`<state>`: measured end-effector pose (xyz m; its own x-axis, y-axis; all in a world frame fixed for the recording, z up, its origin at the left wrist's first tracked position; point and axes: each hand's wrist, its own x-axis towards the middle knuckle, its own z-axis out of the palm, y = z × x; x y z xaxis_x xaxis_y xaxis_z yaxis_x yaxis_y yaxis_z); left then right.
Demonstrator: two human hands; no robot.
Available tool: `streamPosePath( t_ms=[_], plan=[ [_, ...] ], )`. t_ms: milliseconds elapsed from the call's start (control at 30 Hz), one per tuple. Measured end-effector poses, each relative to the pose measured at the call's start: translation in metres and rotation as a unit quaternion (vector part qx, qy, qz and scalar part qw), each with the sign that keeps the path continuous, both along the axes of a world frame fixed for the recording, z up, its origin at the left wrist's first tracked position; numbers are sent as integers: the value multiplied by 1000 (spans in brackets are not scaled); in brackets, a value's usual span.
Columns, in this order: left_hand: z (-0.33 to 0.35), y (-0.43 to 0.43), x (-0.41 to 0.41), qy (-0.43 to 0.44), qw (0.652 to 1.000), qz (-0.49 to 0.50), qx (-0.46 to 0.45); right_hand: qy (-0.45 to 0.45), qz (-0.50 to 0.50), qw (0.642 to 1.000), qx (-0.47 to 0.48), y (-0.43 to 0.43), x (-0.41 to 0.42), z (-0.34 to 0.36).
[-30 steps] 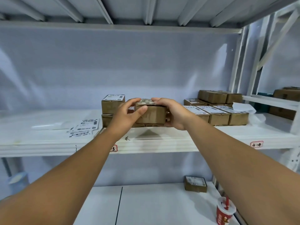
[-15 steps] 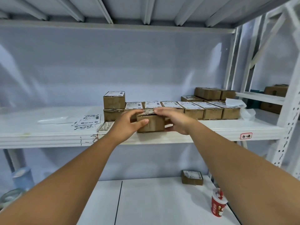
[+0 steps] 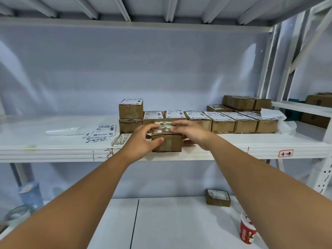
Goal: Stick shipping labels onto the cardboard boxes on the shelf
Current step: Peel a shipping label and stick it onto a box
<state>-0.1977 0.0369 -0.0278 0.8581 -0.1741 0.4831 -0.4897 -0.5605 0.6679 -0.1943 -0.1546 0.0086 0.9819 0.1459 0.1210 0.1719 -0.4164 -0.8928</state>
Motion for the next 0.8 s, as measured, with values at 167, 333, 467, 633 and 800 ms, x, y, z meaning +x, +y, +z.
streamPosePath(
  t_ms=[167,333,467,633,800],
  plan=[
    [-1,-2,4,-13,998,22,-50,-125,-72,989,-24,9,5,4],
    [11,1,11,-103,982,149,-57,-227,-108,961,-114,38,8,26],
    [17,25,22,-112,955,273,-9,-254,-39,944,-205,78,7,39],
    [5,78,47,-4,924,348,156,-277,40,897,-342,139,10,44],
    [-1,103,59,118,920,318,194,-240,40,902,-358,186,30,32]
  ],
)
